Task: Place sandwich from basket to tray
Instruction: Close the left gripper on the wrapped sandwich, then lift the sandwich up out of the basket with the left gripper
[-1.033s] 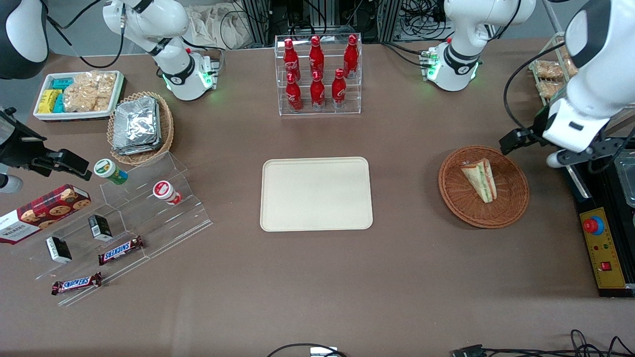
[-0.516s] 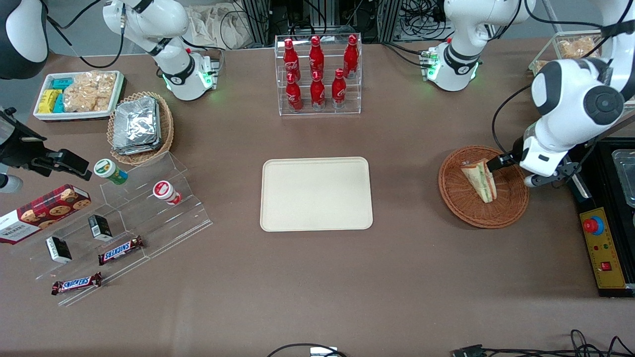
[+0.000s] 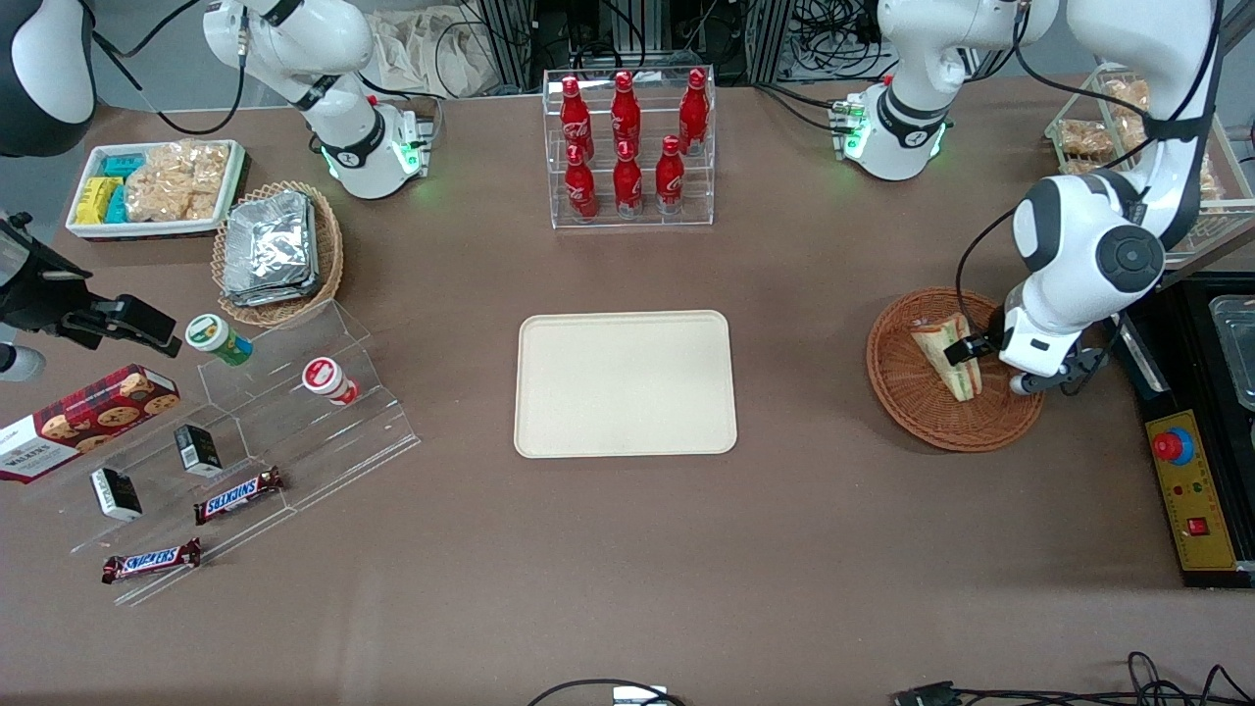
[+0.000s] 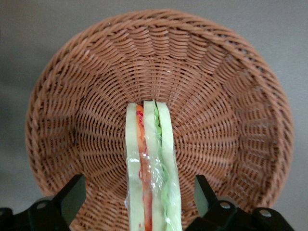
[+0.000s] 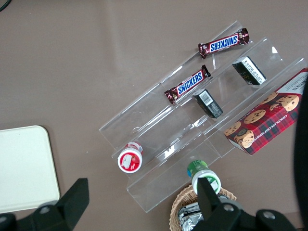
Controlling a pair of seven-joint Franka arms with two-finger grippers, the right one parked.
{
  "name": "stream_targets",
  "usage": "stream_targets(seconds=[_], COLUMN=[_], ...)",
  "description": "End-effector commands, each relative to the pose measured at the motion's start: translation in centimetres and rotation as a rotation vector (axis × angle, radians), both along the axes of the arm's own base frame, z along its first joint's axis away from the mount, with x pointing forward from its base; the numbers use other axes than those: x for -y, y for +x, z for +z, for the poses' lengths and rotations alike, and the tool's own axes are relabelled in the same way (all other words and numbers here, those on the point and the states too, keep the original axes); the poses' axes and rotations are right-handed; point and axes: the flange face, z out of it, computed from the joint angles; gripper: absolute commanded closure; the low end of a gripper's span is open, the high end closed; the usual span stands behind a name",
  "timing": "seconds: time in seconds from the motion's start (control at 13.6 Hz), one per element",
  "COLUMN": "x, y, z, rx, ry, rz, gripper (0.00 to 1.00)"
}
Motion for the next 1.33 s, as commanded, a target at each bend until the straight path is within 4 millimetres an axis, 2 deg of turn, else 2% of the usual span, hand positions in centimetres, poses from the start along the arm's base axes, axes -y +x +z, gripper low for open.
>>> stream_targets(seconds=[0.0, 0.15, 0.3, 0.66, 0.74, 0.81, 0.89, 1.11, 1.25], x=[-0.1, 0.0, 0.6, 0.8, 0.9, 0.9, 1.3, 1.6, 1.8], y=[-0.8, -1.6, -1.8, -2.0, -2.0, -1.9, -1.9, -1.7, -1.4], z=[-2.1, -3.6, -4.2, -4.8, -4.8, -4.7, -4.6, -4.1, -2.4], rx=[0.016, 0.005, 0.013, 0.002, 0.002, 0.005, 0.005, 0.010, 0.027], ry=[0.001, -0.002, -0.014, -0.013, -0.013, -0.013, -0.014, -0.015, -0.022], rz=[0.028, 0.037, 0.056, 0.056, 0.055, 0.054, 0.045, 0.039, 0.033], gripper=[0.00, 0.01, 0.01, 0.05, 0.16, 0.62, 1.00, 1.00, 1.00])
